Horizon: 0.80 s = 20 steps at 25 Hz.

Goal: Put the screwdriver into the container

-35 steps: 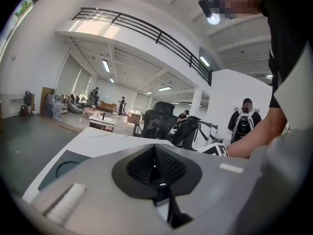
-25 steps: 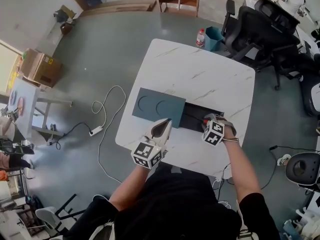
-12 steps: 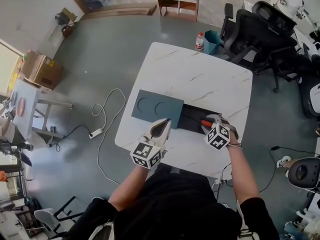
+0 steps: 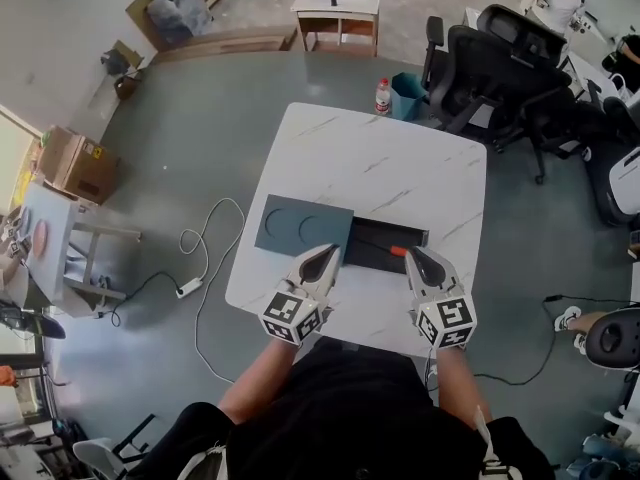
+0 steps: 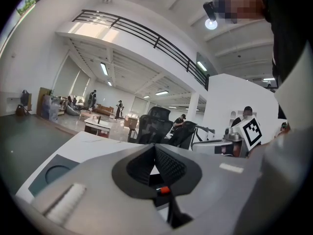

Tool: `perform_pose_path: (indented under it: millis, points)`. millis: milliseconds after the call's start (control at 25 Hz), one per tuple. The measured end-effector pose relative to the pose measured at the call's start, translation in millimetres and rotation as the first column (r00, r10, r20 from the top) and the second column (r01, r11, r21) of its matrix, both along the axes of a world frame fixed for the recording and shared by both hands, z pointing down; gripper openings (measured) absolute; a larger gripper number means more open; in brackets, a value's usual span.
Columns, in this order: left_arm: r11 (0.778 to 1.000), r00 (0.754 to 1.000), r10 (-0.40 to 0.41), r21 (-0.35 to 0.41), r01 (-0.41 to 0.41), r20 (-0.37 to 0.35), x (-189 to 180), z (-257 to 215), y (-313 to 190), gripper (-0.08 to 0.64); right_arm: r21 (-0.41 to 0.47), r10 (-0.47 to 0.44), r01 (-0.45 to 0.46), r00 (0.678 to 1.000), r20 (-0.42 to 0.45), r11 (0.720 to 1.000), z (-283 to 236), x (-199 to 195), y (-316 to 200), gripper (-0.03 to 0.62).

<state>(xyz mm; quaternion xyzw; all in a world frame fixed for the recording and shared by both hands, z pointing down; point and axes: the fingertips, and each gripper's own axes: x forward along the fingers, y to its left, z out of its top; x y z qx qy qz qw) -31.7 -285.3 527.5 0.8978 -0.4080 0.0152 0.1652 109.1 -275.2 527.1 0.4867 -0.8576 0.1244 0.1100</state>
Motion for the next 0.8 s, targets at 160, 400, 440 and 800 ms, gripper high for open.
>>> perform_pose_path:
  millis: [160,400,440,800]
  points:
    - [0.999,1.000,0.024,0.030,-0.023,-0.008,12,-15,-2,0.008,0.126,0.099,-0.102,0.994,0.035,0.987,-35,11,13,0.009]
    - [0.994,0.997,0.069,0.082,-0.068,-0.017,26,-38,-1,0.008,0.261,0.248,-0.236,0.969,-0.013,0.936,-66,32,25,0.008]
    - [0.993,0.997,0.079,0.087,-0.077,-0.016,29,-40,0,0.008,0.272,0.255,-0.241,0.967,-0.020,0.932,-68,34,27,0.008]
    - [0.989,0.995,0.100,0.109,-0.098,-0.017,35,-50,8,0.008,0.317,0.281,-0.249,0.958,-0.060,0.915,-80,39,35,0.006]
